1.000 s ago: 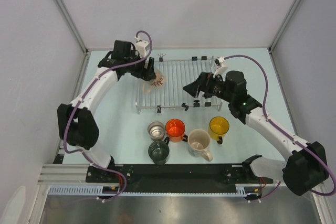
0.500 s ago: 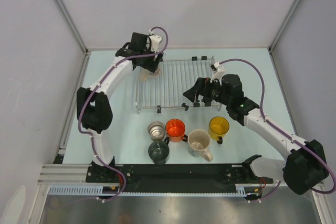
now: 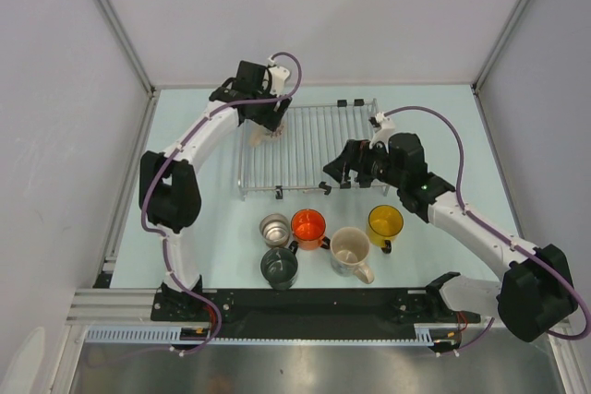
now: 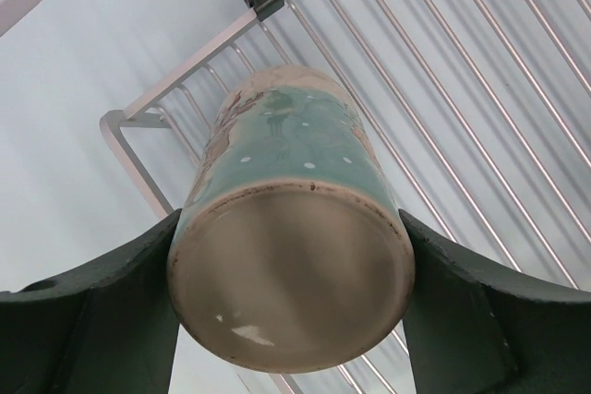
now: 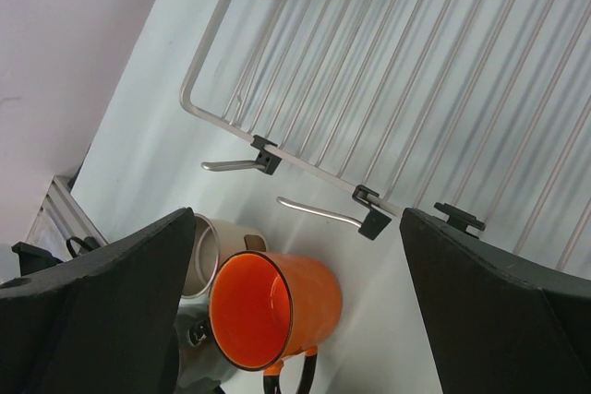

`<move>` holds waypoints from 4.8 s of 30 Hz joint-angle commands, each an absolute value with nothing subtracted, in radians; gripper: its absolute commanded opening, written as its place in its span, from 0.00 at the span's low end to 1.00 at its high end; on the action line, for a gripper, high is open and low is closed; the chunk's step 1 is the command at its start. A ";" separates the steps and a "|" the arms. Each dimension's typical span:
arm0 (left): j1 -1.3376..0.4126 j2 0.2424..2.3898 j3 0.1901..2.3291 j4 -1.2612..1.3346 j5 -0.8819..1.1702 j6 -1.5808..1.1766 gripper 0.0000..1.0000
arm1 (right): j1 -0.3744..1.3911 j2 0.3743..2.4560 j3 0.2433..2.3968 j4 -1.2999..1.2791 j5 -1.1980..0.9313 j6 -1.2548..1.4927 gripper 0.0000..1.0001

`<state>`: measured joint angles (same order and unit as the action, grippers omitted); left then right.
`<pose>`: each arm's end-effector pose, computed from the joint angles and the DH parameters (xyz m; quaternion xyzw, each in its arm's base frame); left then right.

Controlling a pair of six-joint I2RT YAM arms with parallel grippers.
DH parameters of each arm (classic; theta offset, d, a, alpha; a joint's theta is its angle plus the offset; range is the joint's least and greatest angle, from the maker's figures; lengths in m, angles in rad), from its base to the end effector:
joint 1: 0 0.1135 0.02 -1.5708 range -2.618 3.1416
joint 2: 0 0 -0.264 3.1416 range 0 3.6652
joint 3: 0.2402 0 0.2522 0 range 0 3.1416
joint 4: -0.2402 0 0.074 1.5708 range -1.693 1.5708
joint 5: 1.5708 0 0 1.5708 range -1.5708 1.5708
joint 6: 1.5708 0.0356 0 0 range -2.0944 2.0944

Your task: Load the cups into the dish rack

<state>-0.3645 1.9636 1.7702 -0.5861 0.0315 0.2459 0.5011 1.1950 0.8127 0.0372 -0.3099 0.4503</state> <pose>0.4209 -0.1618 0.2922 0.2830 0.8782 -0.0374 0.3838 0.2354 0.1413 0.2869 -0.1093 0.8057 0.3725 0.4474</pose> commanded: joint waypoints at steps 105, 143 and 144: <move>-0.431 0.865 0.963 -0.495 0.739 0.166 1.00 | 1.229 0.819 1.066 -0.356 0.292 0.399 0.00; -0.339 1.137 0.933 -0.216 1.215 -0.076 1.00 | 0.617 1.006 0.571 1.082 -0.568 1.092 0.00; -0.339 1.135 0.931 -0.189 1.219 -0.092 1.00 | 0.620 1.043 0.565 1.115 -0.566 1.101 0.00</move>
<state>-0.3481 1.1404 0.9291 -0.3122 1.1572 -0.0135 0.6140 0.9939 0.5602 0.7971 -0.5499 1.0145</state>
